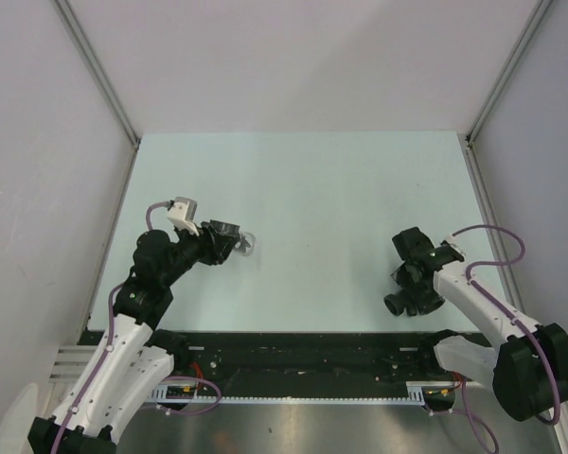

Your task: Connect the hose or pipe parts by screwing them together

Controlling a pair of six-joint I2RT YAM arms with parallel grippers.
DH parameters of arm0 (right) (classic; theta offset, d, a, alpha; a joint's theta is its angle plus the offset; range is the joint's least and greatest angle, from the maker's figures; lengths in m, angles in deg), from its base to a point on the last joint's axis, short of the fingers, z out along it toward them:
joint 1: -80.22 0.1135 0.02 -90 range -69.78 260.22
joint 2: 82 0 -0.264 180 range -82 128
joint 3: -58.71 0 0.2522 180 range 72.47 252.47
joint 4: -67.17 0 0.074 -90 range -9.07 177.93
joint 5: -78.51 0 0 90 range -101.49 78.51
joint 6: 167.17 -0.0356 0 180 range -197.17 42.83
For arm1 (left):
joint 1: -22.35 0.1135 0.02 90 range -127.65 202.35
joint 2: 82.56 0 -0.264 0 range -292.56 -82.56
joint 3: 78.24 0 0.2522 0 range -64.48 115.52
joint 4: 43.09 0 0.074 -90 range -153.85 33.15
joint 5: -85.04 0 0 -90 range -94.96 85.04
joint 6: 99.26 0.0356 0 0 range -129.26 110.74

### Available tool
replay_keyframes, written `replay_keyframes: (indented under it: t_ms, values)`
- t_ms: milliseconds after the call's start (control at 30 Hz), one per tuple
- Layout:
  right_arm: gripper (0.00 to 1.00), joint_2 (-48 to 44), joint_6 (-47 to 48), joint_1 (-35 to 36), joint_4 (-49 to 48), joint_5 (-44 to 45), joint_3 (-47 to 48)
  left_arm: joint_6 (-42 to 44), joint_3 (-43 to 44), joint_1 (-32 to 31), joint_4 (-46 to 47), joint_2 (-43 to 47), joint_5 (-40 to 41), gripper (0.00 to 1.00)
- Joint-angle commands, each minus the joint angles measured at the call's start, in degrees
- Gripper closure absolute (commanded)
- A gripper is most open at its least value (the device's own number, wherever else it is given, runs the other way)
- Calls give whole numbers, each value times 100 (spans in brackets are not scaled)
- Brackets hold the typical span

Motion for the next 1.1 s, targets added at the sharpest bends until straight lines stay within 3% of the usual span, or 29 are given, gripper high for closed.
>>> replay_keyframes:
  t_ms: [0,233,400,567,600,733,900,1067]
  values:
    - [44,133,754,218,-1427,-270,-233,110,79,-8,189,-45,107,100]
    - [53,896,3128,402,-4123,-2369,-225,110,88,1,189,-90,115,100]
    - [57,2020,3665,736,-4382,-2870,389,119,80,10,189,-107,168,100]
    - [55,2848,5404,1430,-3471,-3557,1643,136,79,18,163,-142,203,100]
    - [53,2936,6156,1692,-3260,-3602,1804,136,79,18,163,-151,212,100]
    - [41,3025,7646,2037,-2188,-3533,2437,101,97,27,163,-195,317,100]
    - [32,3209,7852,1827,-1536,-2697,3350,110,97,62,119,-222,388,100]
    - [37,3148,6105,2098,-1885,-3249,3344,92,88,71,5,-116,782,100]
